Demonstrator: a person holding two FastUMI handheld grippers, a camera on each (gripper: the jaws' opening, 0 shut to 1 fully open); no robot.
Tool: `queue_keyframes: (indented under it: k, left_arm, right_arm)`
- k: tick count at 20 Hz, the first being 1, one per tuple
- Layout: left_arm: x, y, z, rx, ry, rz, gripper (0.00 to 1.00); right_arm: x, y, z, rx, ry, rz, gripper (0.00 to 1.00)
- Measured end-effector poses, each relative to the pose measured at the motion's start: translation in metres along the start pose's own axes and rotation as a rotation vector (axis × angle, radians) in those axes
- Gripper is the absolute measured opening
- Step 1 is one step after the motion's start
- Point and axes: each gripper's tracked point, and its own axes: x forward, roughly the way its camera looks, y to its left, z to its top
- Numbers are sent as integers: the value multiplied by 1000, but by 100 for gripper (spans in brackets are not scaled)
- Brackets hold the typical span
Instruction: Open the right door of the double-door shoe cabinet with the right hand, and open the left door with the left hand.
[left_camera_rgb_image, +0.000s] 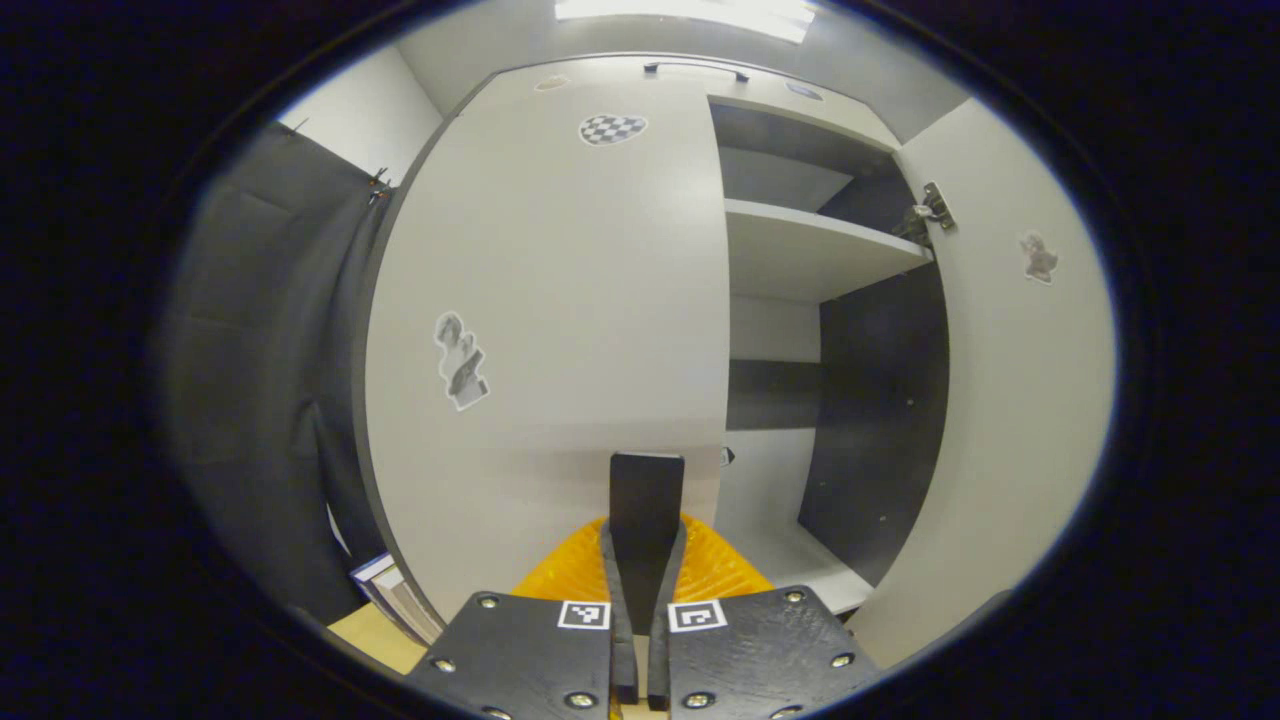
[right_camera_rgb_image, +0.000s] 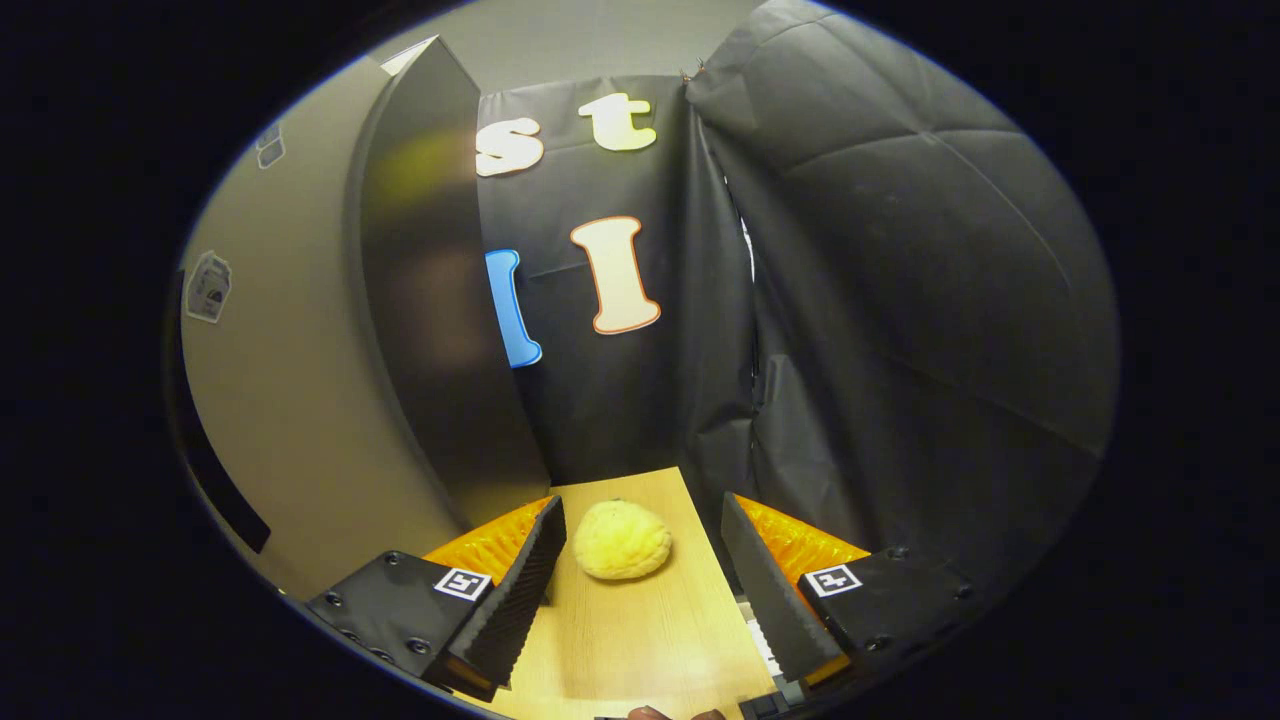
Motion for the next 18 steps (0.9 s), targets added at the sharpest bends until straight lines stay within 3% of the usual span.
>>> queue_keyframes:
  k: [5,6,8,12,13,18]
  left_arm:
    - [-14,-1,-5,-24,12,-69,6]
    - [-16,0,-6,-18,12,-79,6]
    - [-20,2,-6,-15,16,-102,6]
    - [-27,2,-8,-57,15,-154,6]
    - [-26,1,-6,-68,7,-169,6]
    - [-28,2,-1,-94,-19,-204,6]
  right_arm:
    - [-31,16,5,20,-19,-37,98]
    - [-39,21,7,23,-23,-44,92]
    - [-53,31,8,23,-31,-57,98]
    - [-86,55,6,25,-56,-81,92]
    - [-93,60,-1,32,-45,-89,98]
    - [-137,74,-24,37,-46,-131,98]
